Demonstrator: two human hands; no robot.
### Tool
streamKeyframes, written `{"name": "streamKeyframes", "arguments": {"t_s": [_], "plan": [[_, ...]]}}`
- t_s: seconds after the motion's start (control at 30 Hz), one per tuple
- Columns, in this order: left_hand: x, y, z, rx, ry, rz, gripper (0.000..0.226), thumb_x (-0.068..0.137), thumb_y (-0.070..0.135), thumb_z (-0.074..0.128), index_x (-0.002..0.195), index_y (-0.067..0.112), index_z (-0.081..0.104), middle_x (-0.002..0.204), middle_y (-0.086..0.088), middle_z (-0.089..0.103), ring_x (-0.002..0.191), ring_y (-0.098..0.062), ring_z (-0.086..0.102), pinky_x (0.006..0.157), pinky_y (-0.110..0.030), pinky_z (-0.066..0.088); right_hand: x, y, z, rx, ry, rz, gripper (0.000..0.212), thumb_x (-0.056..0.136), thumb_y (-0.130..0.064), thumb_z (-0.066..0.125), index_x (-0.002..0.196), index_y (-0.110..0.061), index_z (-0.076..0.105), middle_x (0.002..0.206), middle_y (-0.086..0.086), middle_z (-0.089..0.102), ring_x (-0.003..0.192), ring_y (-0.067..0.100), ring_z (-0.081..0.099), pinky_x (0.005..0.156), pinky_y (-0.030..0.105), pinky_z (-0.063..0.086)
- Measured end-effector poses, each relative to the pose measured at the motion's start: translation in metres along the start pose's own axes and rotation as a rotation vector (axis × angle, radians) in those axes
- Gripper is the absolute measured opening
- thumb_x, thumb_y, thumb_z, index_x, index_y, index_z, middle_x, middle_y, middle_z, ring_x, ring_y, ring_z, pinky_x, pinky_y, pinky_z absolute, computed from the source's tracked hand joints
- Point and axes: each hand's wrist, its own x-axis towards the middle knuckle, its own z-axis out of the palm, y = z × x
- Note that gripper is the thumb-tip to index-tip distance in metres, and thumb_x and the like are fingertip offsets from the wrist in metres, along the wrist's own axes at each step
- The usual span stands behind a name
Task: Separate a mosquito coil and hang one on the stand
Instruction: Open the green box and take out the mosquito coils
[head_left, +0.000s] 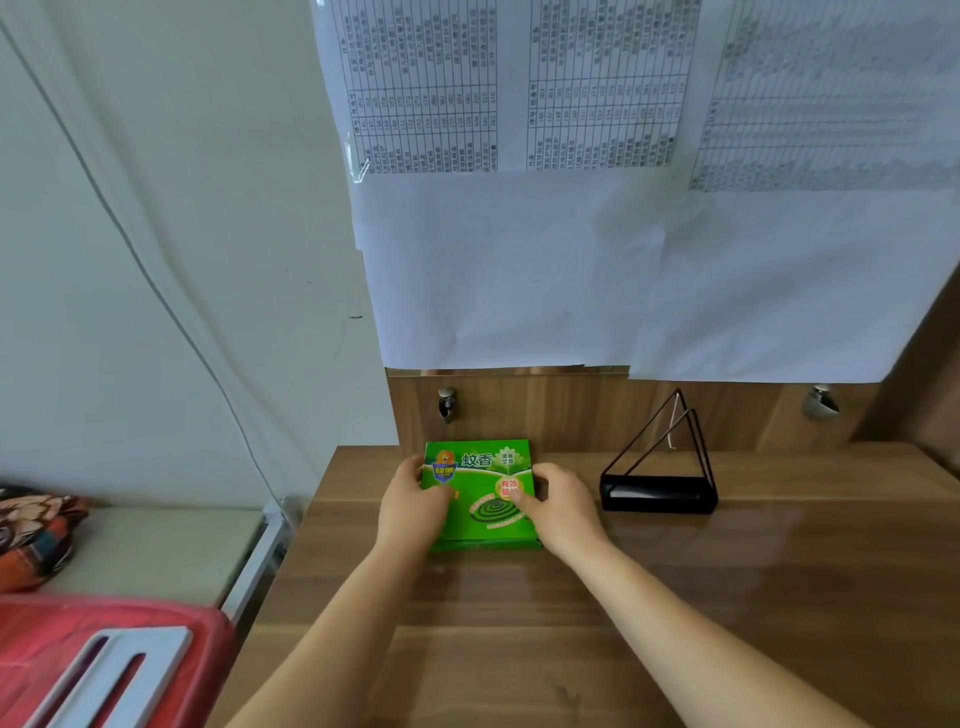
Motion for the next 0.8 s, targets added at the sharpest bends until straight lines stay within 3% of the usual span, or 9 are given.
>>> {"name": "streamKeyframes", "arguments": {"t_s": [0.13, 0.23, 0.3, 0.37, 0.43, 0.5, 0.6, 0.8], "plan": [[-0.005, 0.000, 0.002, -0.109, 0.029, 0.035, 0.064, 0.085, 0.001, 0.063, 0.144, 0.016, 0.043, 0.137, -0.005, 0.058, 0.110, -0.023, 0.062, 0.090, -0.040, 0.053, -0.008, 0.002, -0.001, 0.307, 0.032, 0.012, 0.035, 0.083, -0.010, 0.076, 0.115, -0.007, 0.061, 0.108, 0.003, 0.069, 0.108, 0.023, 0.064, 0.089, 0.035, 0.053], [-0.010, 0.005, 0.001, -0.212, 0.059, 0.041, 0.062, 0.088, 0.010, 0.064, 0.145, 0.019, 0.042, 0.130, 0.000, 0.059, 0.099, -0.015, 0.064, 0.075, -0.034, 0.052, -0.013, 0.003, -0.005, 0.470, 0.048, 0.026, 0.048, 0.078, 0.001, 0.078, 0.119, -0.010, 0.056, 0.096, -0.014, 0.062, 0.098, 0.011, 0.065, 0.075, 0.013, 0.049], [-0.014, 0.009, -0.001, -0.291, 0.071, 0.007, 0.063, 0.089, 0.021, 0.067, 0.146, 0.022, 0.040, 0.123, 0.004, 0.061, 0.090, -0.007, 0.062, 0.067, -0.033, 0.053, -0.016, 0.003, -0.008, 0.526, 0.048, 0.025, 0.061, 0.075, 0.004, 0.080, 0.127, -0.009, 0.051, 0.101, -0.009, 0.062, 0.095, 0.007, 0.062, 0.079, 0.018, 0.051], [-0.018, 0.013, -0.003, -0.353, 0.075, -0.015, 0.061, 0.088, 0.029, 0.068, 0.144, 0.023, 0.043, 0.111, 0.011, 0.064, 0.085, -0.004, 0.062, 0.061, -0.031, 0.052, -0.019, 0.003, -0.013, 0.576, 0.054, 0.019, 0.071, 0.072, 0.007, 0.081, 0.133, -0.008, 0.047, 0.112, 0.004, 0.062, 0.101, 0.018, 0.062, 0.088, 0.033, 0.054], [-0.021, 0.016, -0.004, -0.388, 0.082, -0.024, 0.056, 0.087, 0.033, 0.067, 0.139, 0.023, 0.049, 0.111, 0.009, 0.065, 0.092, -0.010, 0.066, 0.070, -0.036, 0.056, -0.021, 0.003, -0.017, 0.595, 0.048, -0.002, 0.075, 0.069, 0.009, 0.082, 0.134, -0.007, 0.047, 0.115, 0.009, 0.062, 0.105, 0.023, 0.062, 0.091, 0.038, 0.054], [-0.024, 0.021, -0.004, -0.401, 0.073, -0.042, 0.048, 0.089, 0.037, 0.064, 0.134, 0.022, 0.054, 0.122, -0.001, 0.065, 0.104, -0.022, 0.066, 0.086, -0.047, 0.056, -0.022, 0.004, -0.020, 0.590, 0.023, -0.037, 0.072, 0.067, 0.010, 0.082, 0.129, -0.010, 0.051, 0.109, 0.004, 0.065, 0.100, 0.018, 0.064, 0.085, 0.029, 0.055], [-0.028, 0.029, -0.005, -0.438, 0.054, -0.073, 0.034, 0.093, 0.044, 0.057, 0.118, 0.023, 0.063, 0.113, -0.005, 0.069, 0.102, -0.029, 0.068, 0.084, -0.051, 0.058, -0.026, 0.005, -0.024, 0.567, -0.004, -0.079, 0.065, 0.065, 0.011, 0.083, 0.113, -0.023, 0.056, 0.100, -0.009, 0.066, 0.092, 0.002, 0.064, 0.070, 0.012, 0.053], [-0.041, 0.035, -0.002, -0.489, 0.035, -0.046, 0.029, 0.081, 0.057, 0.057, 0.083, 0.030, 0.068, 0.091, -0.005, 0.075, 0.091, -0.033, 0.072, 0.083, -0.056, 0.056, -0.037, 0.007, -0.029, 0.524, -0.010, -0.125, 0.059, 0.065, 0.008, 0.084, 0.096, -0.031, 0.054, 0.097, -0.005, 0.069, 0.087, 0.000, 0.068, 0.072, 0.019, 0.056]]}}
